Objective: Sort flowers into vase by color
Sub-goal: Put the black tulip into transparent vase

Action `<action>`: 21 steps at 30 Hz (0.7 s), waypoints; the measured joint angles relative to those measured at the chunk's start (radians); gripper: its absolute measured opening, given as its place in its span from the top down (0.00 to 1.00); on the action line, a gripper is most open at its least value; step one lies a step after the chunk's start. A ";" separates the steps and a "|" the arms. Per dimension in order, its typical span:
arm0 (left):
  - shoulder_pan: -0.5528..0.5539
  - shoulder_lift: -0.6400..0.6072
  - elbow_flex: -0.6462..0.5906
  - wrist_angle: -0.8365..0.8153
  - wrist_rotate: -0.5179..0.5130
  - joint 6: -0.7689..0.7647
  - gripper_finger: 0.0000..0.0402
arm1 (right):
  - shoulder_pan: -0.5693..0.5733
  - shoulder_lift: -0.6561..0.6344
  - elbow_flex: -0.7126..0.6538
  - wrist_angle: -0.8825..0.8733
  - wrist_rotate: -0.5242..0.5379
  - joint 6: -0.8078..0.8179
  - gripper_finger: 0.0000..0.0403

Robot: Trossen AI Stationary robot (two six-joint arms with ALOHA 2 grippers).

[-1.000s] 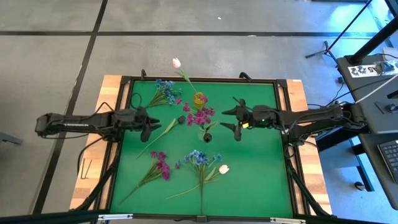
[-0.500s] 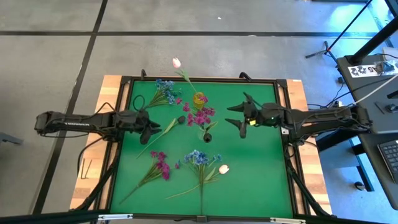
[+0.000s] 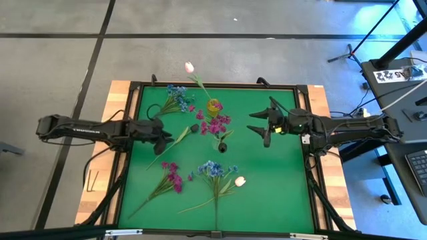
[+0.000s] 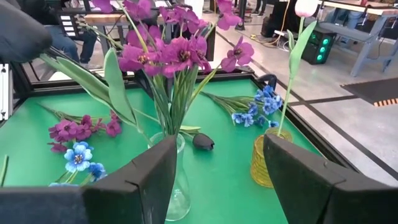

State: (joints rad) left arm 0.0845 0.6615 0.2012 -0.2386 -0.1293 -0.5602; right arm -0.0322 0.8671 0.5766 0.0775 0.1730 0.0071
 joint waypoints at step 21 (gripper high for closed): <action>-0.028 0.378 0.118 -0.016 0.019 -0.014 0.64 | 0.000 -0.001 0.000 -0.001 0.018 -0.012 0.41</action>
State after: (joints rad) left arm 0.0564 1.0399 0.3188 -0.2543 -0.1100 -0.5747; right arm -0.0322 0.8665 0.5766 0.0769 0.1905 -0.0048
